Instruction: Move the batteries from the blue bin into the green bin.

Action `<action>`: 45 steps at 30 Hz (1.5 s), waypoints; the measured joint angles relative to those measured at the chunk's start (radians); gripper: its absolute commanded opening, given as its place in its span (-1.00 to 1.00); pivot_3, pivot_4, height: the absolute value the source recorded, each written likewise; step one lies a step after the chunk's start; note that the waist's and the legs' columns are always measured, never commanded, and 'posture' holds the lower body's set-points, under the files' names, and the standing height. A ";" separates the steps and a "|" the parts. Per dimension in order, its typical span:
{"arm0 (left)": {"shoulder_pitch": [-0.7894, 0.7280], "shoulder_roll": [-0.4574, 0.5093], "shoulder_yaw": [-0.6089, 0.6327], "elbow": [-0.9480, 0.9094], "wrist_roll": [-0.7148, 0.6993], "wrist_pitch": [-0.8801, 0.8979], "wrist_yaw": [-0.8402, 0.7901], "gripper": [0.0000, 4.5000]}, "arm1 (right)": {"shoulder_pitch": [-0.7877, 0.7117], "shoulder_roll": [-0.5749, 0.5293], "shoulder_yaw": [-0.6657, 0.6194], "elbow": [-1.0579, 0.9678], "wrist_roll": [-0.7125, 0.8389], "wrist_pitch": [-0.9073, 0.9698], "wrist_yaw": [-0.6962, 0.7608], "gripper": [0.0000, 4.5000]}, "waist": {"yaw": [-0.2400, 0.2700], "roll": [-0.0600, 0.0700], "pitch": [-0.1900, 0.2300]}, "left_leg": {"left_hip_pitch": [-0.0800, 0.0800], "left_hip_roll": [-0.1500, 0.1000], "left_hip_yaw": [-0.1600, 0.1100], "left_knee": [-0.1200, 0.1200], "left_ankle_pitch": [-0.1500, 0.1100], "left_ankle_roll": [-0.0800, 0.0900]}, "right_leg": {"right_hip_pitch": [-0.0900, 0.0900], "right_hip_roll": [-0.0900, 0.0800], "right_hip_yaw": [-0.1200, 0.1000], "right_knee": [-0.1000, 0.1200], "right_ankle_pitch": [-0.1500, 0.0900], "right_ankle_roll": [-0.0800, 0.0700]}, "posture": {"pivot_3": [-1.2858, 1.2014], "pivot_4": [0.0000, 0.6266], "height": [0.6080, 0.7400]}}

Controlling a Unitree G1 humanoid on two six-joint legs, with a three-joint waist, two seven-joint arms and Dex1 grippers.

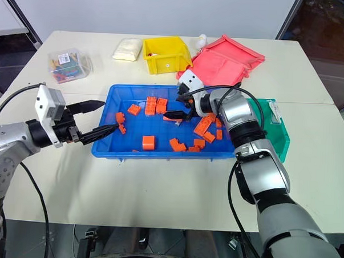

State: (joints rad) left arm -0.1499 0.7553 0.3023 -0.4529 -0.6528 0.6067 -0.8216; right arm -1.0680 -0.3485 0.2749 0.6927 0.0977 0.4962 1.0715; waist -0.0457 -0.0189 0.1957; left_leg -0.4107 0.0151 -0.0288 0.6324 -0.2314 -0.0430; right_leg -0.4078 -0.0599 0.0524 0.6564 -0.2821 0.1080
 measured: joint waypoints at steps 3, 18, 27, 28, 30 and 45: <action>0.020 -0.005 0.008 -0.022 -0.014 0.002 0.022 1.00 | 0.000 0.011 0.016 0.031 -0.024 -0.026 0.008 0.99 | 0.000 0.000 0.000 | 0.000 0.000 0.000 0.000 0.000 0.000 | 0.000 0.000 0.000 0.000 0.000 0.000 | 0.03 -0.52 1.00; 0.025 -0.006 0.016 -0.026 -0.025 -0.005 0.065 1.00 | 0.000 0.023 0.023 0.102 -0.093 -0.087 0.021 -0.46 | 0.000 0.000 0.000 | 0.000 0.000 0.000 0.000 0.000 0.000 | 0.000 0.000 0.000 0.000 0.000 0.000 | 0.03 -0.52 1.00; 0.016 -0.006 0.006 -0.016 -0.012 -0.008 0.065 1.00 | -0.038 0.047 -0.013 0.123 -0.094 -0.094 -0.022 -0.46 | -0.001 0.000 0.000 | 0.000 0.000 0.000 0.000 0.000 0.000 | 0.000 0.000 0.000 0.000 0.000 0.000 | 0.03 -0.52 1.00; 0.016 -0.007 0.002 -0.016 -0.011 -0.008 0.064 1.00 | -0.051 0.048 -0.015 0.136 -0.097 -0.111 -0.040 -0.46 | 0.000 0.000 0.000 | 0.000 0.000 0.000 0.000 0.000 0.000 | 0.000 0.000 0.000 0.000 0.000 0.000 | 0.03 -0.52 1.00; 0.015 -0.008 -0.004 -0.016 -0.010 -0.009 0.065 1.00 | -0.078 0.049 -0.021 0.165 -0.116 -0.160 -0.083 -0.46 | 0.000 0.000 0.000 | 0.000 0.000 0.000 0.000 0.000 0.000 | 0.000 0.000 0.000 0.000 0.000 0.000 | 0.03 -0.52 1.00; 0.018 -0.025 -0.014 -0.013 0.009 -0.026 0.071 1.00 | -0.090 0.056 -0.004 0.318 -0.262 -0.426 -0.265 0.00 | -0.002 0.000 0.000 | 0.000 0.000 0.000 -0.001 0.000 -0.001 | 0.000 0.000 0.000 0.000 0.000 0.000 | 0.03 -0.52 1.00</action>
State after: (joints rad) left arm -0.1319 0.7303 0.2886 -0.4658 -0.6439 0.5803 -0.7509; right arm -1.1579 -0.2924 0.2712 1.0111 -0.1641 0.0704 0.8069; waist -0.0474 -0.0190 0.1957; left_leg -0.4104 0.0149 -0.0284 0.6318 -0.2311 -0.0436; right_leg -0.4080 -0.0600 0.0526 0.6564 -0.2821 0.1079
